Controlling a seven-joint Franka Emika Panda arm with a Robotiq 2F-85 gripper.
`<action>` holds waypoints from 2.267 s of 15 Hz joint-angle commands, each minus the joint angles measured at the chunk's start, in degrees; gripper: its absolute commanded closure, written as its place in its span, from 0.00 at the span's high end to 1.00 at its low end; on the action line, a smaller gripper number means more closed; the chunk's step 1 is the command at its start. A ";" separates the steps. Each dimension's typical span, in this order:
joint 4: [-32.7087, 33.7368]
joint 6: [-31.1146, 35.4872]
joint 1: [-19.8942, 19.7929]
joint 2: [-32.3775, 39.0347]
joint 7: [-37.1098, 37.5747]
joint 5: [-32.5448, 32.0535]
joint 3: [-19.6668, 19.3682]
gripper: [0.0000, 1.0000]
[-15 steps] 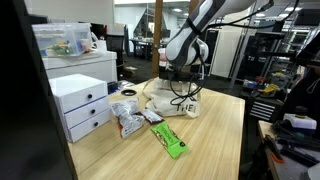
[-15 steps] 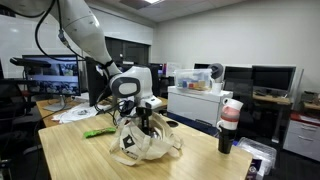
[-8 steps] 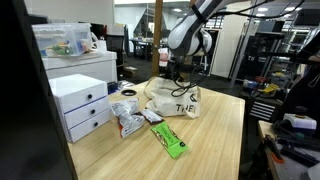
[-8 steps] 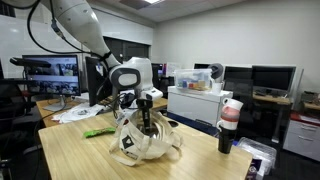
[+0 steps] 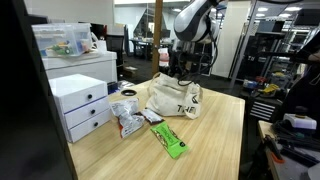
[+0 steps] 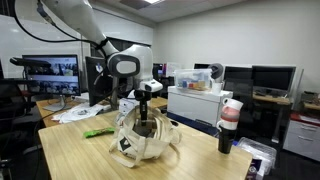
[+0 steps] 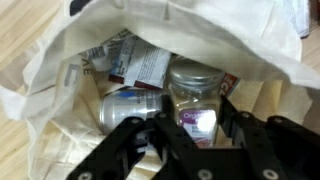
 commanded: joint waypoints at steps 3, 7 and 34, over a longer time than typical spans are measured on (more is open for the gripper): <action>-1.97 -5.85 -1.10 -5.08 -5.70 -0.10 1.12 0.23; -1.72 -7.71 -1.09 -7.43 -8.08 0.07 1.47 0.23; 1.58 -7.56 4.21 -2.03 -17.34 2.22 9.02 0.23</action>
